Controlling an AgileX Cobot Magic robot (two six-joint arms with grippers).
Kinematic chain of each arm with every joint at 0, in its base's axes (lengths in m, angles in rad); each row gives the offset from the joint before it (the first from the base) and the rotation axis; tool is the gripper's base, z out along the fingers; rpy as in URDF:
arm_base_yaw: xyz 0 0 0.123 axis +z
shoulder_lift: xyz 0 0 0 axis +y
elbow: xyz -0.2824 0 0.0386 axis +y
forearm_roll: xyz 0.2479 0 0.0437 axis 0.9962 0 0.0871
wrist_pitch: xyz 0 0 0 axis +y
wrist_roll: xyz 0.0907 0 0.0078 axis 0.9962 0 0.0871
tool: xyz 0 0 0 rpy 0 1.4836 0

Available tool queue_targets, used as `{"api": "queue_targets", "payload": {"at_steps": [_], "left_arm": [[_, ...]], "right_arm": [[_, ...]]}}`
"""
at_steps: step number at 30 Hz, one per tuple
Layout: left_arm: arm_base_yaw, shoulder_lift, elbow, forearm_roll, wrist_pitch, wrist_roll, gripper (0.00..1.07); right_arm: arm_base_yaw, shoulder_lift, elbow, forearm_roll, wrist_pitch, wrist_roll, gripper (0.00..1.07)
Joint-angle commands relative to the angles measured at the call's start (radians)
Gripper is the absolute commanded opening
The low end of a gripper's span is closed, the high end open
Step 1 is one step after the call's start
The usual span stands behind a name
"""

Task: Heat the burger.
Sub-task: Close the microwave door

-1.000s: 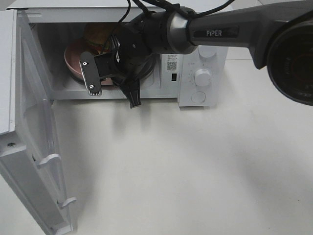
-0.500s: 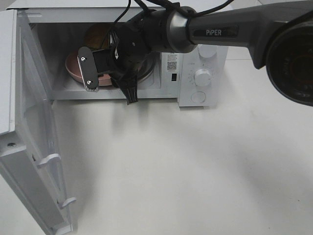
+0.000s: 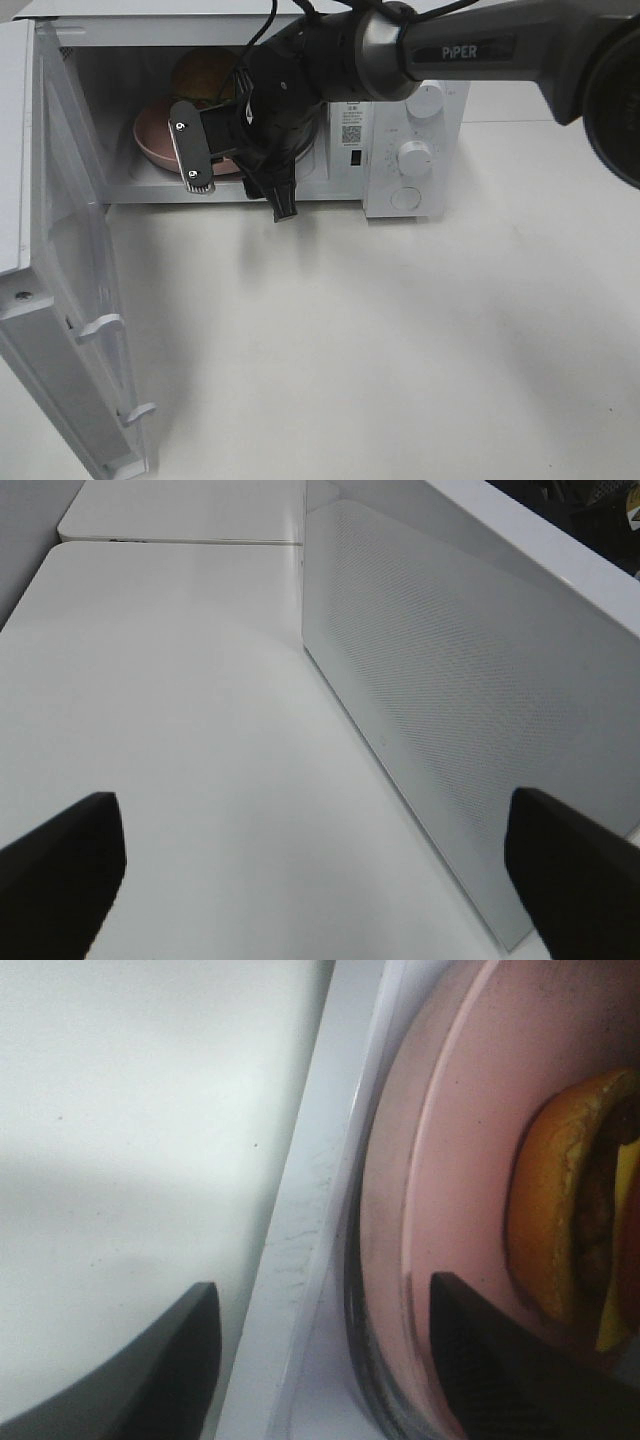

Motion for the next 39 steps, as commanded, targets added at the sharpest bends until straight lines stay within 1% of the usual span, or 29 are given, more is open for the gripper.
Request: {"api": "queue_targets", "payload": {"at_steps": [1, 3, 4, 5, 6, 8, 10, 12, 13, 14, 16, 17, 24, 27, 28, 30, 32, 33, 34, 38, 39], "left_arm": [[-0.006, -0.02, 0.0, 0.001, -0.006, 0.0, 0.98], [-0.006, -0.02, 0.0, 0.001, -0.006, 0.0, 0.98], [-0.006, -0.02, 0.0, 0.001, -0.006, 0.0, 0.98], [-0.006, -0.02, 0.0, 0.001, -0.006, 0.0, 0.98], [-0.006, -0.02, 0.0, 0.001, -0.006, 0.0, 0.98], [-0.006, -0.02, 0.0, 0.001, -0.006, 0.0, 0.98], [-0.006, -0.02, 0.0, 0.001, -0.006, 0.0, 0.98], [-0.006, -0.02, 0.0, 0.001, -0.006, 0.001, 0.98], [-0.006, -0.02, 0.0, 0.001, -0.006, 0.0, 0.98], [-0.006, -0.02, 0.0, 0.001, -0.006, 0.0, 0.98], [-0.006, -0.02, 0.0, 0.001, -0.006, 0.001, 0.98], [-0.006, -0.02, 0.0, 0.001, -0.006, 0.001, 0.98], [-0.006, -0.02, 0.0, 0.001, -0.006, 0.0, 0.98], [-0.006, -0.02, 0.0, 0.001, -0.006, 0.0, 0.98], [-0.006, -0.02, 0.0, 0.001, -0.006, 0.0, 0.98], [-0.006, -0.02, 0.0, 0.001, -0.006, 0.0, 0.98], [-0.006, -0.02, 0.0, 0.001, -0.006, 0.0, 0.98], [-0.006, -0.02, 0.0, 0.001, -0.006, 0.0, 0.98], [-0.006, -0.02, 0.0, 0.001, -0.006, 0.0, 0.98], [-0.006, -0.02, 0.0, 0.001, -0.006, 0.0, 0.98], [-0.006, -0.02, 0.0, 0.001, -0.006, 0.0, 0.98]], "right_arm": [[-0.003, -0.038, 0.036, 0.003, -0.027, 0.01, 0.62], [-0.003, -0.073, 0.085, 0.002, -0.077, 0.01, 0.68], [-0.003, -0.073, 0.085, 0.002, -0.077, 0.01, 0.68], [-0.003, -0.094, 0.109, 0.002, -0.098, 0.011, 0.73], [-0.003, -0.094, 0.109, 0.002, -0.098, 0.011, 0.73], [-0.003, -0.122, 0.137, -0.001, -0.101, 0.012, 0.79], [-0.003, -0.138, 0.157, -0.001, -0.101, 0.012, 0.81], [-0.003, -0.147, 0.171, -0.001, -0.106, 0.011, 0.81], [-0.003, -0.164, 0.201, -0.001, -0.12, 0.011, 0.8], [-0.003, -0.164, 0.201, -0.001, -0.12, 0.011, 0.8], [-0.003, -0.193, 0.241, -0.001, -0.127, 0.011, 0.79], [-0.003, -0.193, 0.241, -0.001, -0.127, 0.011, 0.79], [-0.003, -0.279, 0.339, -0.001, -0.149, 0.061, 0.77], [-0.003, -0.3, 0.363, -0.001, -0.149, 0.077, 0.77], [-0.003, -0.322, 0.39, -0.001, -0.148, 0.097, 0.77], [-0.003, -0.332, 0.401, -0.001, -0.148, 0.108, 0.77], [-0.003, -0.369, 0.446, -0.001, -0.151, 0.158, 0.76], [-0.003, -0.369, 0.446, -0.001, -0.151, 0.158, 0.76], [-0.003, -0.392, 0.473, -0.001, -0.151, 0.199, 0.76], [-0.003, -0.425, 0.514, -0.001, -0.151, 0.263, 0.76], [-0.003, -0.45, 0.543, -0.001, -0.153, 0.309, 0.76]]}}
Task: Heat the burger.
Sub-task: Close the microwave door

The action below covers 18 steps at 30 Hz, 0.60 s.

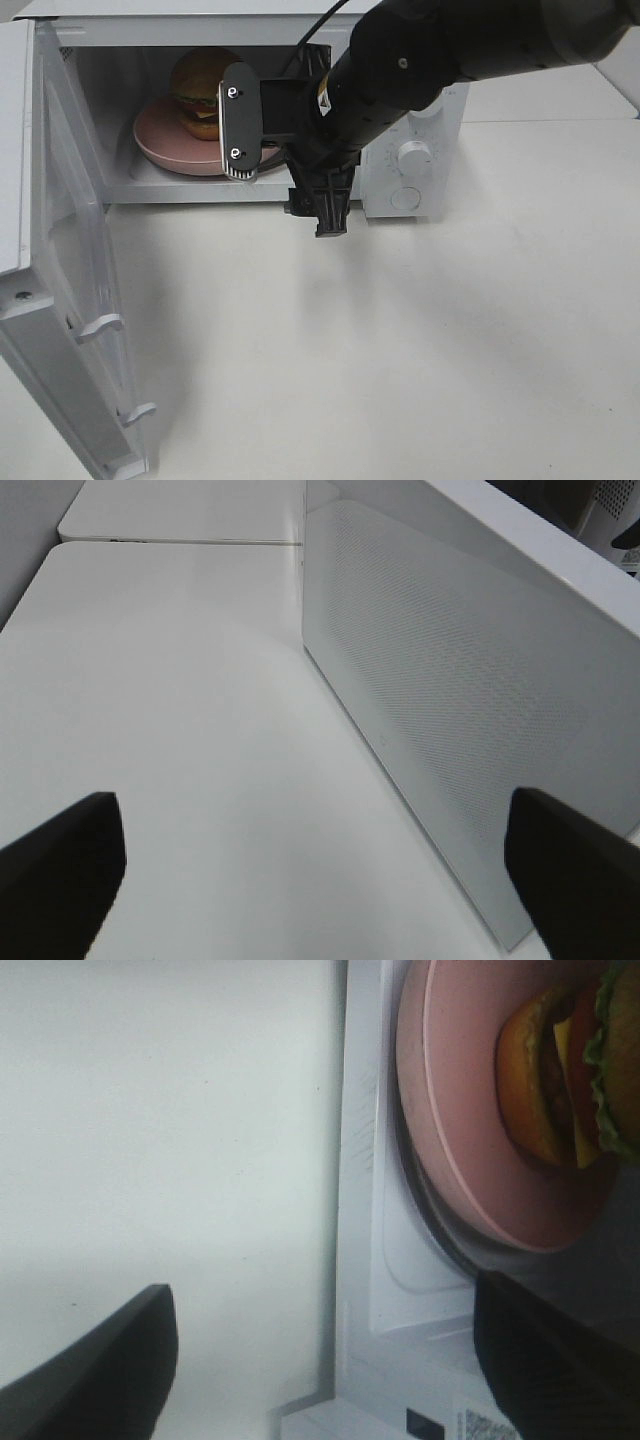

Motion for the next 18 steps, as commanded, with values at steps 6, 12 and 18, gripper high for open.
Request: {"api": "queue_targets", "payload": {"at_steps": [6, 12, 18], "left_arm": [[-0.006, -0.02, 0.0, 0.001, -0.006, 0.0, 0.98], [-0.006, -0.02, 0.0, 0.001, -0.006, 0.0, 0.98], [-0.006, -0.02, 0.0, 0.001, -0.006, 0.0, 0.98]], "right_arm": [[-0.003, -0.104, 0.105, -0.004, -0.003, 0.189, 0.76], [-0.003, -0.203, 0.211, 0.0, 0.001, 0.421, 0.76], [-0.003, -0.292, 0.29, 0.0, 0.004, 0.64, 0.76]]}}
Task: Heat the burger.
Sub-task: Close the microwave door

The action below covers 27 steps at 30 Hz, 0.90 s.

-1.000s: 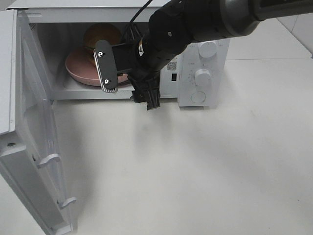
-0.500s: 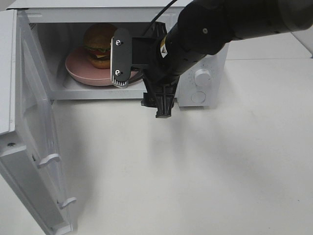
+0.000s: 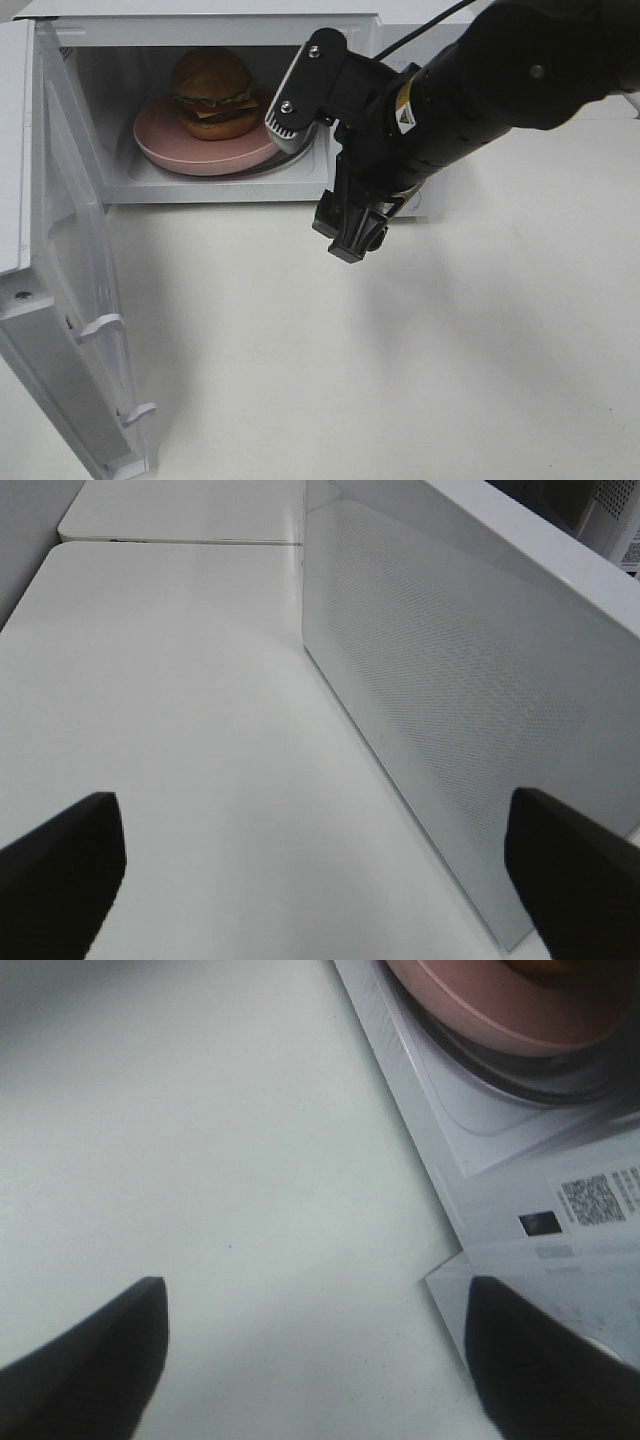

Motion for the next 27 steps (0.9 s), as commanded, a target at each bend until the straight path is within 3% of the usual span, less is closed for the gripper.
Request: {"api": "queue_targets", "payload": {"at_steps": [1, 3, 11, 13, 27], "left_arm": [[-0.006, -0.02, 0.0, 0.001, -0.006, 0.0, 0.98], [-0.006, -0.02, 0.0, 0.001, -0.006, 0.0, 0.98], [-0.006, -0.02, 0.0, 0.001, -0.006, 0.0, 0.98], [-0.006, -0.02, 0.0, 0.001, -0.006, 0.0, 0.98], [-0.006, -0.02, 0.0, 0.001, -0.006, 0.0, 0.98]], "right_arm": [[-0.003, -0.044, 0.03, 0.0, 0.003, 0.11, 0.76], [-0.003, -0.103, 0.074, 0.0, 0.035, 0.244, 0.76], [-0.003, -0.189, 0.11, 0.0, 0.167, 0.382, 0.76], [-0.003, -0.232, 0.112, 0.0, 0.311, 0.441, 0.76], [-0.003, -0.383, 0.112, 0.063, 0.673, 0.466, 0.76]]}}
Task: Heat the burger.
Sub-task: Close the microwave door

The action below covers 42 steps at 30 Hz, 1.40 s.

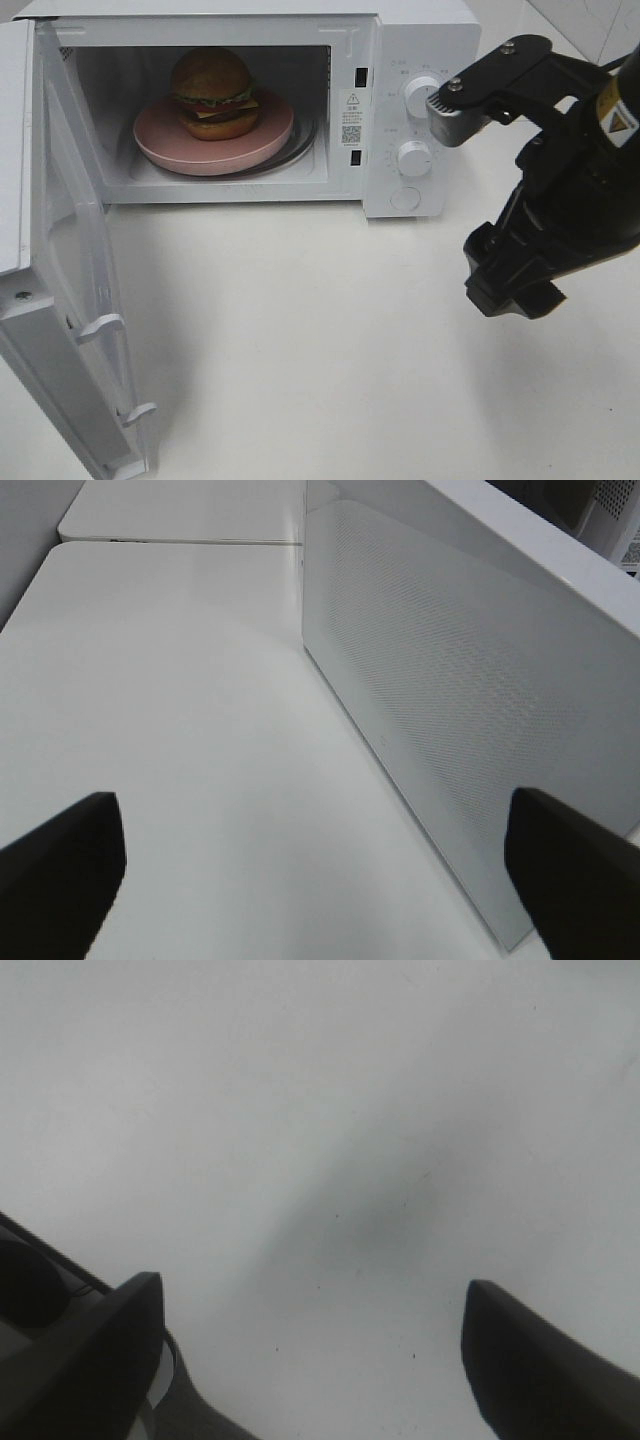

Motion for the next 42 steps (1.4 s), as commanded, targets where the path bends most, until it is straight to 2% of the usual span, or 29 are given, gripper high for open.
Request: {"api": "queue_targets", "payload": {"at_steps": [1, 15, 20, 28, 42], "left_arm": [[-0.006, -0.02, 0.0, 0.001, -0.006, 0.0, 0.98], [-0.006, -0.02, 0.0, 0.001, -0.006, 0.0, 0.98], [-0.006, -0.02, 0.0, 0.001, -0.006, 0.0, 0.98], [-0.006, -0.02, 0.0, 0.001, -0.006, 0.0, 0.98], [-0.006, -0.02, 0.0, 0.001, -0.006, 0.0, 0.98]], "right_arm": [[-0.003, -0.033, 0.001, 0.013, 0.05, 0.007, 0.76], [-0.003, -0.202, 0.002, 0.036, 0.16, 0.018, 0.76], [-0.015, -0.257, 0.041, 0.036, 0.159, 0.026, 0.76], [-0.181, -0.371, 0.18, 0.052, 0.157, 0.033, 0.76], [-0.351, -0.658, 0.321, 0.055, 0.093, 0.063, 0.76]]}}
